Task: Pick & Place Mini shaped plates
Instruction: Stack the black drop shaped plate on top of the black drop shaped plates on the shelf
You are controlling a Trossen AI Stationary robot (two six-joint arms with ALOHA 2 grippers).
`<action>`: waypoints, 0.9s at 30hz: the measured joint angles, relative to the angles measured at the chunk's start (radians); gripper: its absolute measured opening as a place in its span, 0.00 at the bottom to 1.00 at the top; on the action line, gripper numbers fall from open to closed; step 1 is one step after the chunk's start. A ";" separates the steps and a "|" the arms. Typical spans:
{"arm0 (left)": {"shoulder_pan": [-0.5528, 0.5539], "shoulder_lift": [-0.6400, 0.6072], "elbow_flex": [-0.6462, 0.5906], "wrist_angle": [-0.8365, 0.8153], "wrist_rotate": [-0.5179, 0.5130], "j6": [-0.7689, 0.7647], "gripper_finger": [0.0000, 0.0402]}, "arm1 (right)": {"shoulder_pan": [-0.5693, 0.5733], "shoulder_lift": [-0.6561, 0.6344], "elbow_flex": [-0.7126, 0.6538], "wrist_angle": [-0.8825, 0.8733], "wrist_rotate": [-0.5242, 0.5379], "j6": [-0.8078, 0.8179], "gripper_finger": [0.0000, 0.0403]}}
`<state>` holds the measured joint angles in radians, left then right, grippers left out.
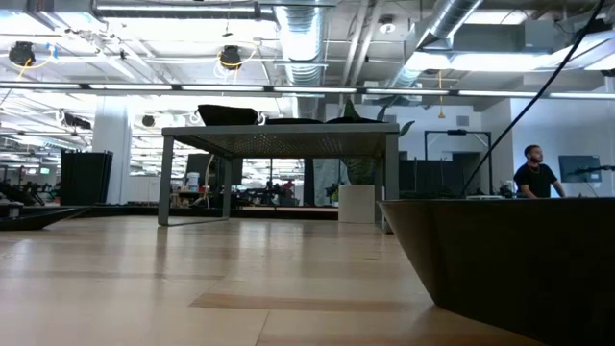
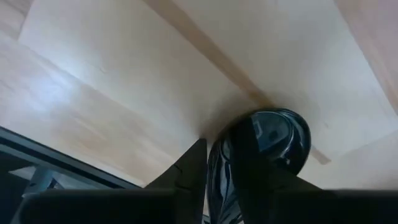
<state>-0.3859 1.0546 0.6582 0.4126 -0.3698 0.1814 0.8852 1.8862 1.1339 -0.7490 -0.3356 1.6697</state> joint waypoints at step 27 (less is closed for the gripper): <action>0.000 0.000 0.000 -0.009 0.000 -0.003 0.36 | -0.314 -0.001 0.483 -0.549 0.659 -1.610 0.01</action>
<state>-0.3862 1.0546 0.6586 0.4035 -0.3698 0.1785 0.5708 1.8854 1.6172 -1.2978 0.3238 0.0593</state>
